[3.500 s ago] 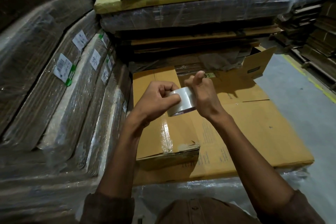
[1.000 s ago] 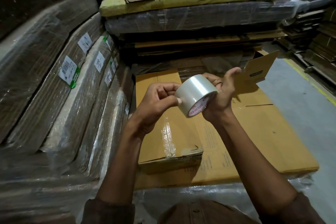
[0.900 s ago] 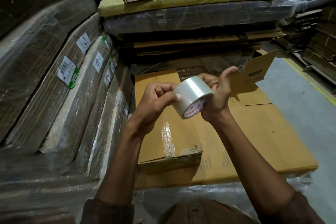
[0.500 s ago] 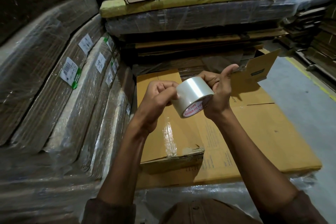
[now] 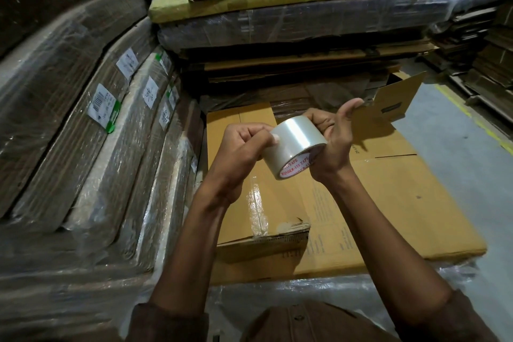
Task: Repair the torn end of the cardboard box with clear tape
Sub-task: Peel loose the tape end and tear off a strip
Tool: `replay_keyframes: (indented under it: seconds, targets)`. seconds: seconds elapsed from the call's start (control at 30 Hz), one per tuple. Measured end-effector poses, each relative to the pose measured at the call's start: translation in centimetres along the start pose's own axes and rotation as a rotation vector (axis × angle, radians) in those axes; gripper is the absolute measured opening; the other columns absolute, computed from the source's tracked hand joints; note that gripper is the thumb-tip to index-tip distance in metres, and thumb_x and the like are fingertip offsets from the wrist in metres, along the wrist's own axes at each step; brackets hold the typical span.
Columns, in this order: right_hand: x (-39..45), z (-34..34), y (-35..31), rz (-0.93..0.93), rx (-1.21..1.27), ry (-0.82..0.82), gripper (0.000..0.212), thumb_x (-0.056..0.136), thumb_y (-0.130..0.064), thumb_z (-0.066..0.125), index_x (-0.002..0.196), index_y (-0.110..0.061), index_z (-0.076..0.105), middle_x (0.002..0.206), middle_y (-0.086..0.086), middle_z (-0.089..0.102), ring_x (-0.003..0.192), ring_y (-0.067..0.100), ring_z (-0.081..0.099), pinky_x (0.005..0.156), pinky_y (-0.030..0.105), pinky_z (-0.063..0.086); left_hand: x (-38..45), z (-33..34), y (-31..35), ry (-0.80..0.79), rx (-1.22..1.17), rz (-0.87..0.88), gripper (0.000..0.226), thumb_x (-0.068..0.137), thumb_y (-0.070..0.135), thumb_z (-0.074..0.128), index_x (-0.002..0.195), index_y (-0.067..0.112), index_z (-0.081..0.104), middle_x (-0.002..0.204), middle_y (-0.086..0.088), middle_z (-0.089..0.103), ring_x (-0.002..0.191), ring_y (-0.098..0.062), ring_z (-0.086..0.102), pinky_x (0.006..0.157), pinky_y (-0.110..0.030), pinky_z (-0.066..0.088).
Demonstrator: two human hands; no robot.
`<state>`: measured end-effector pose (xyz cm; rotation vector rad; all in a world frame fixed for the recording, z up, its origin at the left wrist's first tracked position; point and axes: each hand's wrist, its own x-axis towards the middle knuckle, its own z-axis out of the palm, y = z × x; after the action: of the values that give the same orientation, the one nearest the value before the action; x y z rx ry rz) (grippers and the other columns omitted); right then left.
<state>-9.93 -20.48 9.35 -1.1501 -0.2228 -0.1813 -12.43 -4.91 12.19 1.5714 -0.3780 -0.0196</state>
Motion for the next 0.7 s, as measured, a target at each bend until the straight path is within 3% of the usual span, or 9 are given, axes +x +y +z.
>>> replay_keyframes:
  seconds: [0.17, 0.33, 0.43, 0.53, 0.6, 0.7]
  targets:
    - [-0.1, 0.17, -0.1, -0.015, -0.009, 0.001, 0.089, 0.057, -0.102, 0.037, 0.06, -0.016, 0.055, 0.06, 0.005, 0.048, 0.057, 0.019, 0.047, 0.054, 0.024, 0.035, -0.06, 0.38, 0.29, 0.042, -0.015, -0.029, 0.024, 0.081, 0.016, 0.057, 0.059, 0.016, 0.067, 0.062, 0.004, 0.057, 0.066, -0.016, 0.049, 0.059, -0.027, 0.041]
    - [-0.05, 0.33, -0.07, -0.059, -0.104, 0.063, 0.098, 0.063, -0.102, 0.03, 0.062, -0.005, 0.047, 0.063, 0.02, 0.04, 0.06, 0.029, 0.041, 0.056, 0.028, 0.032, -0.04, 0.33, 0.22, 0.059, -0.026, -0.034, 0.023, 0.082, 0.018, 0.059, 0.06, 0.019, 0.067, 0.063, 0.003, 0.056, 0.068, -0.016, 0.049, 0.062, -0.031, 0.04]
    - [0.07, 0.33, 0.03, -0.08, -0.148, 0.084, 0.091, 0.067, -0.101, 0.026, 0.058, -0.015, 0.053, 0.06, 0.013, 0.045, 0.058, 0.026, 0.043, 0.055, 0.028, 0.032, -0.05, 0.03, 0.05, 0.039, -0.013, -0.029, 0.022, 0.077, 0.023, 0.063, 0.061, 0.008, 0.064, 0.065, 0.0, 0.056, 0.071, -0.021, 0.047, 0.061, -0.031, 0.039]
    - [0.07, 0.23, 0.06, -0.085, -0.148, 0.069, 0.089, 0.067, -0.1, 0.026, 0.057, -0.017, 0.055, 0.059, 0.01, 0.046, 0.057, 0.025, 0.044, 0.056, 0.029, 0.032, -0.12, -0.26, 0.03, 0.0, -0.018, -0.007, 0.041, 0.072, 0.029, 0.062, 0.067, -0.011, 0.056, 0.068, -0.007, 0.054, 0.071, -0.022, 0.044, 0.058, -0.026, 0.039]
    - [0.1, 0.15, 0.03, -0.079, -0.139, 0.058, 0.09, 0.066, -0.101, 0.027, 0.058, -0.016, 0.057, 0.06, 0.009, 0.048, 0.059, 0.026, 0.045, 0.057, 0.029, 0.033, -0.23, -0.32, 0.24, -0.025, -0.033, -0.016, 0.023, 0.077, 0.018, 0.06, 0.063, 0.0, 0.062, 0.067, -0.003, 0.057, 0.069, -0.02, 0.047, 0.058, -0.023, 0.04]
    - [0.14, -0.02, -0.08, -0.078, -0.126, 0.047, 0.089, 0.067, -0.1, 0.027, 0.058, -0.017, 0.057, 0.059, 0.003, 0.049, 0.059, 0.023, 0.045, 0.057, 0.029, 0.033, -0.18, -0.43, 0.3, -0.068, -0.039, -0.012, 0.029, 0.082, 0.01, 0.052, 0.061, 0.019, 0.07, 0.066, 0.006, 0.062, 0.067, -0.012, 0.051, 0.059, -0.021, 0.042]
